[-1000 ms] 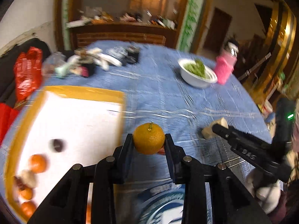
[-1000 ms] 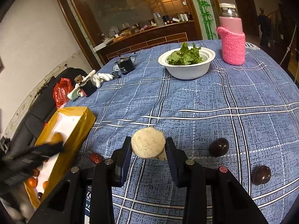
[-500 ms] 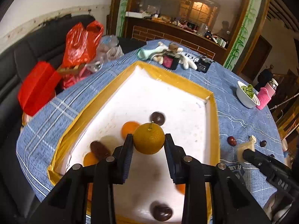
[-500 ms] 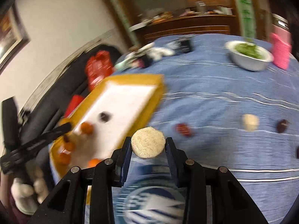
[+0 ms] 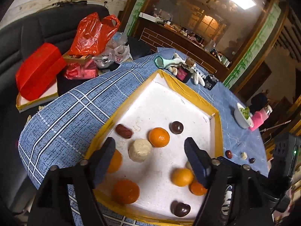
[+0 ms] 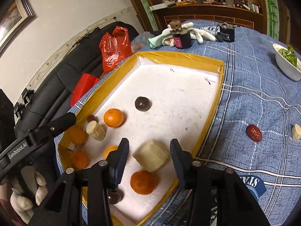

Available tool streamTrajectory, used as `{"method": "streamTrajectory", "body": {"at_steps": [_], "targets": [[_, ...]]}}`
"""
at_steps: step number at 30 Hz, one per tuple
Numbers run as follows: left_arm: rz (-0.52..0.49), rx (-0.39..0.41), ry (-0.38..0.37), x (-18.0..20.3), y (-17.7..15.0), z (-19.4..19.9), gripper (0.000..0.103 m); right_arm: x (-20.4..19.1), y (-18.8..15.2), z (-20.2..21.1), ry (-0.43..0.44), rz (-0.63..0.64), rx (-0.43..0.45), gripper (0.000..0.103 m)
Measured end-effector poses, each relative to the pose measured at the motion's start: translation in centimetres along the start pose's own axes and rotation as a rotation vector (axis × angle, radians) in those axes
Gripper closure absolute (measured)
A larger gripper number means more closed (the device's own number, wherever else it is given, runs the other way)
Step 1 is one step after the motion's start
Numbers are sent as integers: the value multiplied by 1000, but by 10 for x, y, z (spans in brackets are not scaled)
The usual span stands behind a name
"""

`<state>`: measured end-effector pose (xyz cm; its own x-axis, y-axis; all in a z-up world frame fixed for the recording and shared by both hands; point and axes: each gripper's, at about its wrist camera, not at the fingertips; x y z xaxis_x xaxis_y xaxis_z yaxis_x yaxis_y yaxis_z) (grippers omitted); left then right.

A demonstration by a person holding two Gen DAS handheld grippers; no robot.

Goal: Organize fruits
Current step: 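Carry the orange and white piece into the yellow tray and open both tools, then grasp another round white piece with the right tool while the left tool approaches a red date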

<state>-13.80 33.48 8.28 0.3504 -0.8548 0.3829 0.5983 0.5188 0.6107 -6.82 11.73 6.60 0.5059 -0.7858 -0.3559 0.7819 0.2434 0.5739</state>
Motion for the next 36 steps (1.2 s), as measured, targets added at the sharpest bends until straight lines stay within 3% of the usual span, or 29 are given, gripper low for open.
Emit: {"method": "streamTrajectory", "body": {"at_steps": [4, 9, 18, 24, 29, 33, 36], "targets": [[25, 6, 2, 0, 1, 5, 19, 0, -1, 18, 0, -11, 36, 49], [-24, 11, -100, 23, -7, 14, 19, 34, -14, 60, -39, -77, 108, 47], [-180, -59, -159, 92, -29, 5, 19, 167, -73, 159, -295, -320, 215, 47], [-246, -105, -156, 130, -45, -7, 19, 236, -99, 201, -388, -455, 252, 47], [-329, -149, -159, 167, -62, -19, 19, 252, -93, 196, -347, -448, 246, 47], [-406, -170, -161, 194, -75, -24, 19, 240, -63, 163, -265, -367, 209, 47], [-437, -165, -146, 203, -77, -27, 19, 231, -39, 128, -251, -290, 153, 48]]}}
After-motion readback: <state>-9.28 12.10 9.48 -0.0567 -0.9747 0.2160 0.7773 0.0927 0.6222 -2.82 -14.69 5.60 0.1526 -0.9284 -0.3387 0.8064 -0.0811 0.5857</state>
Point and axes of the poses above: each gripper's, at about its wrist camera, not at the fingertips, and z roughly against the way its jaws point, x to its right, y to its top, and after that the axes turned 2 degrees about y, right-handed
